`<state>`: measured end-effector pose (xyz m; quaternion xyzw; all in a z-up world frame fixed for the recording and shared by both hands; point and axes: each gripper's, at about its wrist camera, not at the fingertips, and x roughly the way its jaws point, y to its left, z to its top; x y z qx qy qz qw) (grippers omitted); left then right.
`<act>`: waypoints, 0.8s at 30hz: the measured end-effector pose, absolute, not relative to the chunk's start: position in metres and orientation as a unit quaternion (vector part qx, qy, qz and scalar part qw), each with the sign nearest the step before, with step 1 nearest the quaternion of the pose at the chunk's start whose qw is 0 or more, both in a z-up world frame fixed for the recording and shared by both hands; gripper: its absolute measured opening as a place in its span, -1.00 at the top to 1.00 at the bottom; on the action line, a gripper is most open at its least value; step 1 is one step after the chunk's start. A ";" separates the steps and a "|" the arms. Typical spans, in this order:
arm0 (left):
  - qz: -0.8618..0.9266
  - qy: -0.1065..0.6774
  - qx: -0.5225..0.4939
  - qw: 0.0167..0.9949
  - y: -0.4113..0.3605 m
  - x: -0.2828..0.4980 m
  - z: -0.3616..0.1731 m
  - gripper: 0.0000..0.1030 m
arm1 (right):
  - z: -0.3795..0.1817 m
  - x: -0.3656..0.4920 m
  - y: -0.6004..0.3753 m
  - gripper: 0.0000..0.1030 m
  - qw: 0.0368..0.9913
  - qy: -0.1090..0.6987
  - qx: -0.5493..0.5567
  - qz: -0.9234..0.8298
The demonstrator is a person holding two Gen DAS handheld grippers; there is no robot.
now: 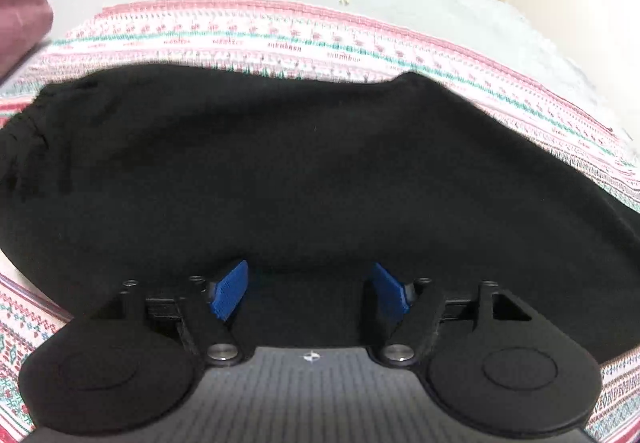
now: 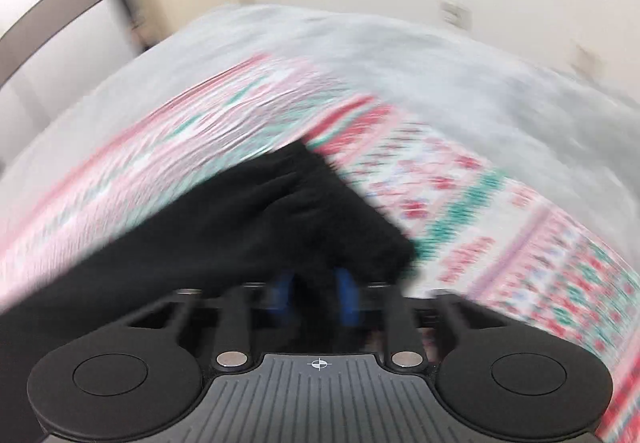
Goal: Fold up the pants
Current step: 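Grasp the elastic waistband end with the right tool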
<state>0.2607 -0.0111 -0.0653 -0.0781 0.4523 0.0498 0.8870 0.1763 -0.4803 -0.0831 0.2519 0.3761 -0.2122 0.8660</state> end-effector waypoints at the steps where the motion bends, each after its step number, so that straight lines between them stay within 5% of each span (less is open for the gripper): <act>1: 0.052 0.442 -0.076 0.892 -0.013 0.259 -0.061 -0.77 | -0.075 0.169 -0.486 0.70 0.861 0.357 0.287 -0.222; 4: 0.052 0.407 -0.067 0.910 -0.021 0.250 -0.049 -0.77 | -0.064 0.157 -0.489 0.38 0.842 0.339 0.353 -0.228; 6: 0.044 0.401 -0.065 0.913 -0.025 0.247 -0.045 -0.77 | -0.060 0.160 -0.486 -0.17 0.834 0.354 0.346 -0.245; 19: 0.027 0.419 -0.098 0.902 -0.021 0.241 -0.043 -0.77 | -0.102 0.149 -0.511 -0.20 0.799 0.320 0.449 -0.240; 24: -0.010 0.480 -0.183 0.858 -0.009 0.252 -0.062 -0.78 | -0.113 0.153 -0.518 -0.21 0.777 0.282 0.505 -0.249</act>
